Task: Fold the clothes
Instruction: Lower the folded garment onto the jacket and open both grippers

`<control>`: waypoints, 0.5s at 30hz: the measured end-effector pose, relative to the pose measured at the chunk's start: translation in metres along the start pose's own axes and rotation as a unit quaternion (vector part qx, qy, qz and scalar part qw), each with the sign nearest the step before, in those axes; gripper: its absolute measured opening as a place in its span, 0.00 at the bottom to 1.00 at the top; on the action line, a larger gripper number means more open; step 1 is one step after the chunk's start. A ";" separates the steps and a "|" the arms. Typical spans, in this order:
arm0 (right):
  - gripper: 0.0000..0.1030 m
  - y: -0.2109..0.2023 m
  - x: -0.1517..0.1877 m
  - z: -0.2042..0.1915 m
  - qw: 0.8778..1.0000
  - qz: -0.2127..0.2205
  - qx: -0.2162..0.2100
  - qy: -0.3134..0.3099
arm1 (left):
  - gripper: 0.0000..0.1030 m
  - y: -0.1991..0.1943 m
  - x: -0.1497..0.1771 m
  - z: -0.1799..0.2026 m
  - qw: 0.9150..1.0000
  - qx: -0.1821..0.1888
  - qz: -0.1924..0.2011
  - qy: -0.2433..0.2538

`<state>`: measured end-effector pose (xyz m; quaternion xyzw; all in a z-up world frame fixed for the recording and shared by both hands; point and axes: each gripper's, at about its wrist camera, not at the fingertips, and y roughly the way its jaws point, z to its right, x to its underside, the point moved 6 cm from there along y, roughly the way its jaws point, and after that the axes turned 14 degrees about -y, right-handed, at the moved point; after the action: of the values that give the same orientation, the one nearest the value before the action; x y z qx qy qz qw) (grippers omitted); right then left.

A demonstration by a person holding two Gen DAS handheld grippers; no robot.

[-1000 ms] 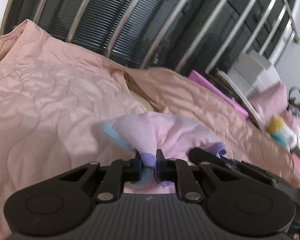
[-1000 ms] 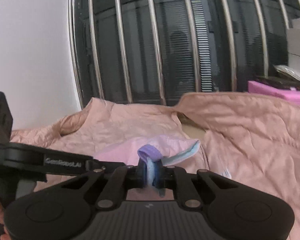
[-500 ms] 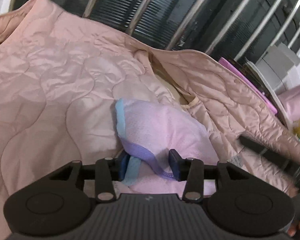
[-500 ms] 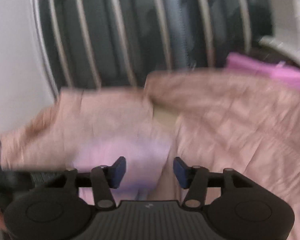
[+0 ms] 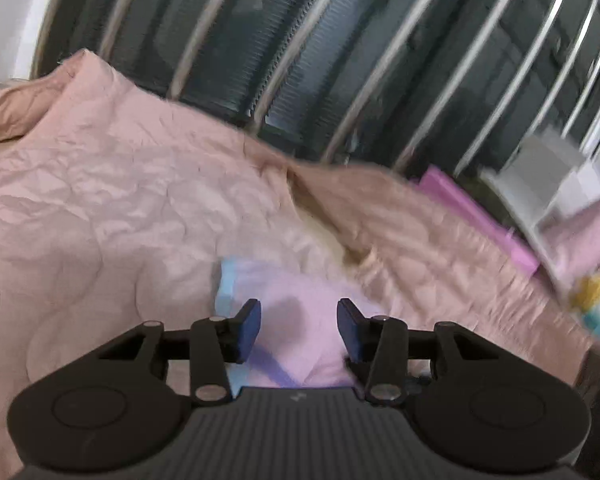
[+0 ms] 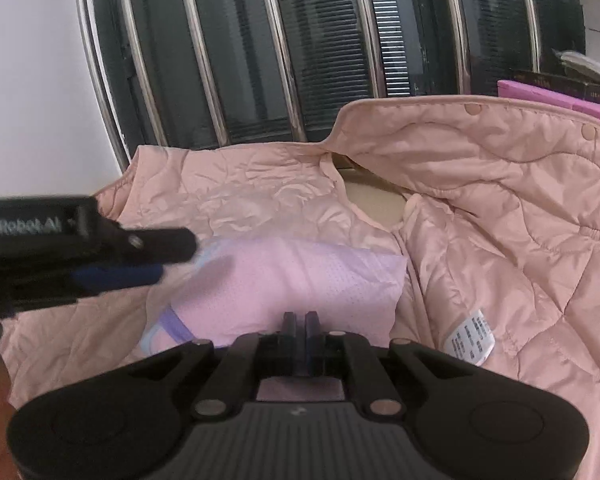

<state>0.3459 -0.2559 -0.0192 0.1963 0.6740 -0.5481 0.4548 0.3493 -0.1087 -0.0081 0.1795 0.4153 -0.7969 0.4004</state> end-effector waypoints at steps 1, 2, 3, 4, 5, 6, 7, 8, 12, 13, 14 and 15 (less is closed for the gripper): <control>0.05 -0.001 0.000 0.000 1.000 0.000 0.000 -0.001 | 0.42 0.007 0.005 -0.002 1.000 -0.019 -0.009 0.007; 0.05 -0.002 -0.001 0.002 1.000 0.002 0.001 0.000 | 0.41 0.012 0.008 -0.006 0.999 -0.033 -0.014 0.007; 0.08 -0.003 -0.001 0.005 1.000 0.004 0.003 0.002 | 0.41 0.016 0.009 -0.010 0.999 -0.043 -0.019 0.005; 0.13 -0.005 -0.002 0.007 1.000 0.006 0.005 0.004 | 0.42 0.019 0.010 -0.014 0.998 -0.050 -0.023 0.004; 0.14 -0.005 -0.001 0.011 1.000 0.004 0.011 0.005 | 0.42 0.020 0.009 -0.017 0.998 -0.050 -0.026 0.001; 0.14 -0.005 0.002 0.015 1.000 -0.003 0.021 0.004 | 0.42 0.020 0.009 -0.019 0.998 -0.049 -0.031 0.000; 0.14 -0.004 0.004 0.020 0.999 -0.009 0.032 0.004 | 0.42 0.020 0.008 -0.020 0.998 -0.048 -0.036 0.000; 0.15 -0.005 0.006 0.024 0.999 -0.011 0.038 0.007 | 0.42 0.020 0.008 -0.020 0.998 -0.049 -0.037 0.006; 0.17 -0.020 -0.001 0.026 1.000 0.013 0.018 -0.008 | 0.43 0.016 0.008 -0.020 0.998 -0.044 -0.046 -0.003; 0.26 -0.025 -0.003 0.023 1.000 0.016 -0.001 -0.023 | 0.43 0.016 0.007 -0.021 0.998 -0.042 -0.047 -0.008; 0.33 -0.029 -0.004 0.020 0.999 0.013 -0.022 -0.038 | 0.45 0.015 0.005 -0.024 0.998 -0.043 -0.046 -0.010; 0.47 -0.032 -0.003 0.016 0.998 0.006 -0.040 -0.051 | 0.46 0.014 0.004 -0.026 0.998 -0.045 -0.045 -0.012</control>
<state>0.3295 -0.2803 0.0016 0.1535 0.6700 -0.5272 0.4995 0.3570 -0.0949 -0.0331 0.1328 0.4532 -0.7969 0.3767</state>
